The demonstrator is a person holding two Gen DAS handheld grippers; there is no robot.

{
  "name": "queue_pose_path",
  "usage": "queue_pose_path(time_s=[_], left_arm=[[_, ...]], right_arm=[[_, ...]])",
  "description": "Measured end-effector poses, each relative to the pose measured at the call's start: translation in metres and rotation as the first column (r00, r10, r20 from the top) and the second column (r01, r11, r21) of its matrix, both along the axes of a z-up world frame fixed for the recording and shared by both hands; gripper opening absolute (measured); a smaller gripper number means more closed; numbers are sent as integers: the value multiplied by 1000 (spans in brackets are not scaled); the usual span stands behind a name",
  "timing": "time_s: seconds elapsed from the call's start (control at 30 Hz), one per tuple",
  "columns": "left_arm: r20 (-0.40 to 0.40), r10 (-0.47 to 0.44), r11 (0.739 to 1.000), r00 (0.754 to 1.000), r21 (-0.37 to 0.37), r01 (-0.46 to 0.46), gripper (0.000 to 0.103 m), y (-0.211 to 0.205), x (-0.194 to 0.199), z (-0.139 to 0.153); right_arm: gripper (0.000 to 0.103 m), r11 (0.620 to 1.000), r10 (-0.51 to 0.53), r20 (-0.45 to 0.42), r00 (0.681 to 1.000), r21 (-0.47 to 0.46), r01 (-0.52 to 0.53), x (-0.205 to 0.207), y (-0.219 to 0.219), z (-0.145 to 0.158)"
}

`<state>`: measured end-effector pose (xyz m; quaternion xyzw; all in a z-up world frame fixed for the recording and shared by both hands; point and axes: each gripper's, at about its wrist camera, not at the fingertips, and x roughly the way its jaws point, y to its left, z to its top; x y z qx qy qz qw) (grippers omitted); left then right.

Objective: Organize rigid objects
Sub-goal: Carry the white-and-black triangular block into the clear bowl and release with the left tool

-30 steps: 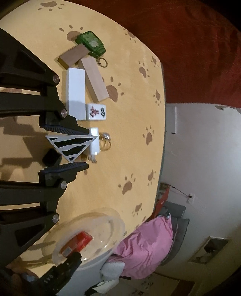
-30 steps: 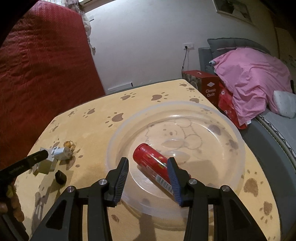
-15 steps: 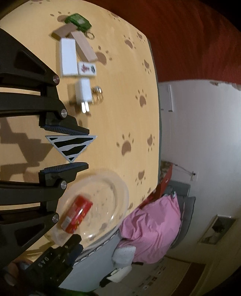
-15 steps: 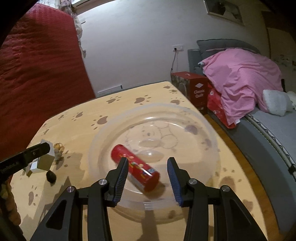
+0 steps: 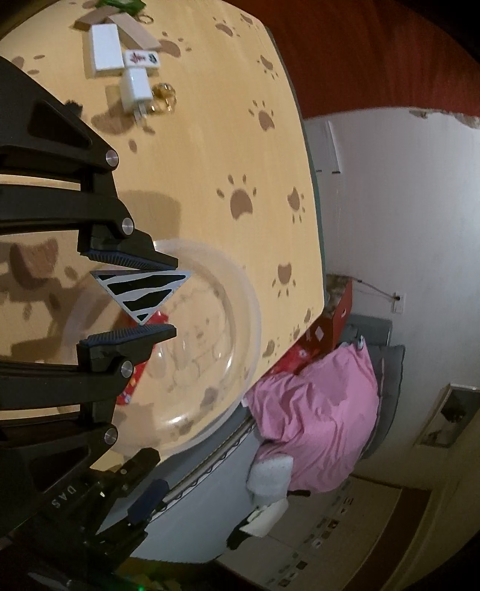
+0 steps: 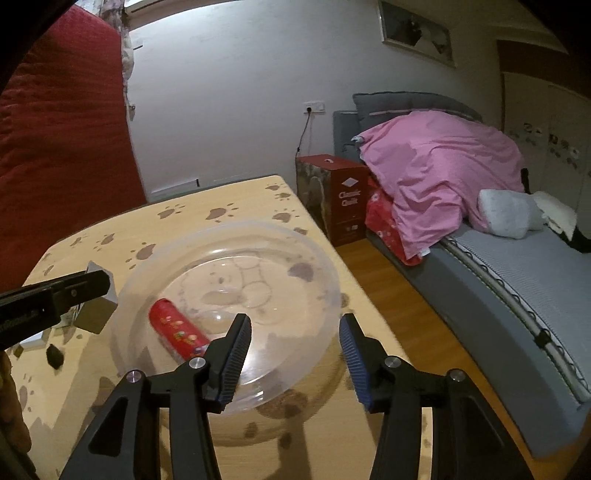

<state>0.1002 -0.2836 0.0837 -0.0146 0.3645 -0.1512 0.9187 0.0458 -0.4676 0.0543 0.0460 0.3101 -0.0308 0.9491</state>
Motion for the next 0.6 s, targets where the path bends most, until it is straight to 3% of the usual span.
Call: queue_pose_path(time_s=[0.37,0.5,0.6], left_arm=[[-29,-58,998,998,-7,58,32,-21,10,-10],[-20,-45,999,999,-11,45,46,-19,7,-9],[1,-36,999,999,-1,36,49,-17,3,-5]], right_arm=[[60,999,-31,4,1000,-9,31,1,-8,-2],[62,999,-33,5,999,-9,34,1,-7,-2],[63,999,-34,4,999,-8,34,1,-7,-2]])
